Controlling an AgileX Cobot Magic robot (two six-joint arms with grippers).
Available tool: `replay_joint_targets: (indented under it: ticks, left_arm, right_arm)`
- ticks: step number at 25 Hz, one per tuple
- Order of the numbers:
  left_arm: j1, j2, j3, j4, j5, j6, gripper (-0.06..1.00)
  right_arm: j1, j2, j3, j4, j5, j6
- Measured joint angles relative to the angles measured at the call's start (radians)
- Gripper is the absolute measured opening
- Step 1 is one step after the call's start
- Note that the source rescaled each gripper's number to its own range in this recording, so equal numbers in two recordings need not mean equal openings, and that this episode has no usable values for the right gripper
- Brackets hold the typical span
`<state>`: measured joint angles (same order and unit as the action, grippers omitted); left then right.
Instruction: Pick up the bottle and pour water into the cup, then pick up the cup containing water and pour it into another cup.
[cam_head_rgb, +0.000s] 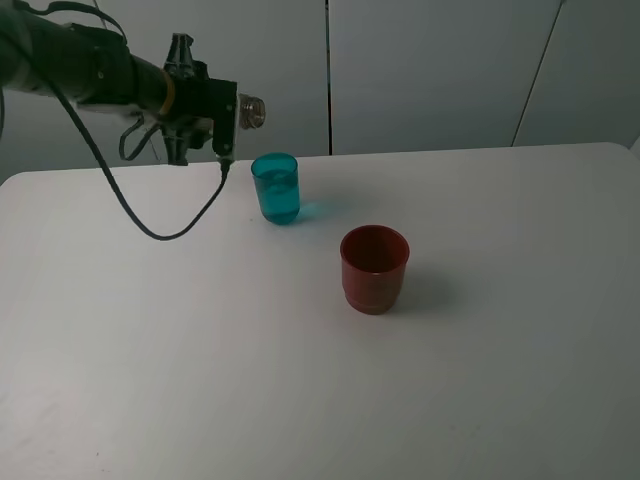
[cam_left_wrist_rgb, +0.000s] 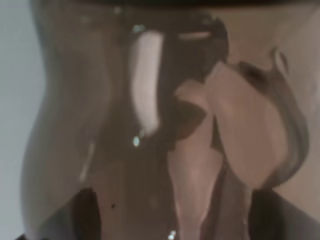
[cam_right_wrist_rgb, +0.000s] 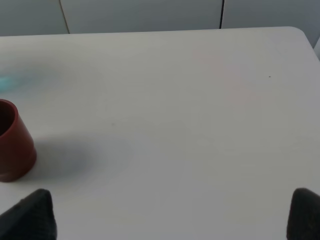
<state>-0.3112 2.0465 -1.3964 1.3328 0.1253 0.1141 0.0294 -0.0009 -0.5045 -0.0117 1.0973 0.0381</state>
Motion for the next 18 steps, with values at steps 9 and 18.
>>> replay_joint_targets:
  ticks: [9, 18]
  left_arm:
    - [0.05, -0.054, 0.115, -0.416, -0.093, -0.13, 0.0]
    - [0.26, -0.143, 0.407, -0.703, -0.477, -0.137, 0.0]
  right_arm:
    - [0.0, 0.0, 0.0, 0.0, 0.0, 0.0]
    - [0.0, 0.0, 0.0, 0.0, 0.0, 0.0]
